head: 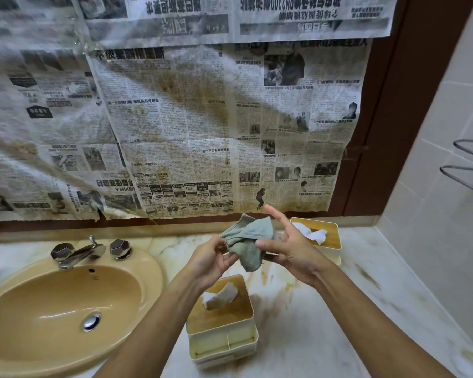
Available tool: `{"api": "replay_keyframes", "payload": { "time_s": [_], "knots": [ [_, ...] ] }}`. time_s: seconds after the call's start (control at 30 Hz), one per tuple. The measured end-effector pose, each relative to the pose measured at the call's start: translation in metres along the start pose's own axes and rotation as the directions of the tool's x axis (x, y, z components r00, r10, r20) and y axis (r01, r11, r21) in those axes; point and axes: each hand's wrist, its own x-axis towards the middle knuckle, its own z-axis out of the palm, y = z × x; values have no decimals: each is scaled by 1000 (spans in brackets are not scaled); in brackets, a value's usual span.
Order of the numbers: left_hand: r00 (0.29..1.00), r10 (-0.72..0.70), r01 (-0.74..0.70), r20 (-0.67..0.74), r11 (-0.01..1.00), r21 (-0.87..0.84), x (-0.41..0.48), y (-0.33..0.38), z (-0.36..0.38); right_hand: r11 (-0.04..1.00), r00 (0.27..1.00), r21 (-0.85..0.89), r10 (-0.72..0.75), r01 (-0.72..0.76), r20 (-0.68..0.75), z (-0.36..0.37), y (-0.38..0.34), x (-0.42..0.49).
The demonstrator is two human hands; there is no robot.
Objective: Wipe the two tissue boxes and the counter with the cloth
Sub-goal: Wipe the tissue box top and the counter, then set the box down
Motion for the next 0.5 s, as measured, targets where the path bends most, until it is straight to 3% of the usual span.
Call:
{"api": "replay_keyframes", "payload": {
  "time_s": [0.1, 0.17, 0.23, 0.3, 0.4, 0.5],
  "knots": [
    [999, 37, -40, 22, 981, 188, 1, 3, -2, 992, 997, -127, -23, 13, -79, 3, -4, 1],
    [992, 39, -79, 120, 936, 344, 0, 6, -3, 933, 985, -359, -80, 21, -152, 4, -13, 3],
    [978, 35, -115, 205, 911, 397, 0, 8, -2, 778, 985, -625, -152, 66, -86, 7, -28, 3],
    [966, 39, -139, 257, 913, 384, 0, 7, 0, 605, 982, -786, -186, 130, 19, 12, -45, 4],
    [957, 82, -196, 279, 891, 410, -2, 2, 9, 484, 977, -859, -198, 166, 77, 21, -66, 5],
    [953, 178, -265, 245, 882, 389, -2, 2, 17, 490, 962, -851, -265, 188, 60, 21, -78, 7]
  ]
}}
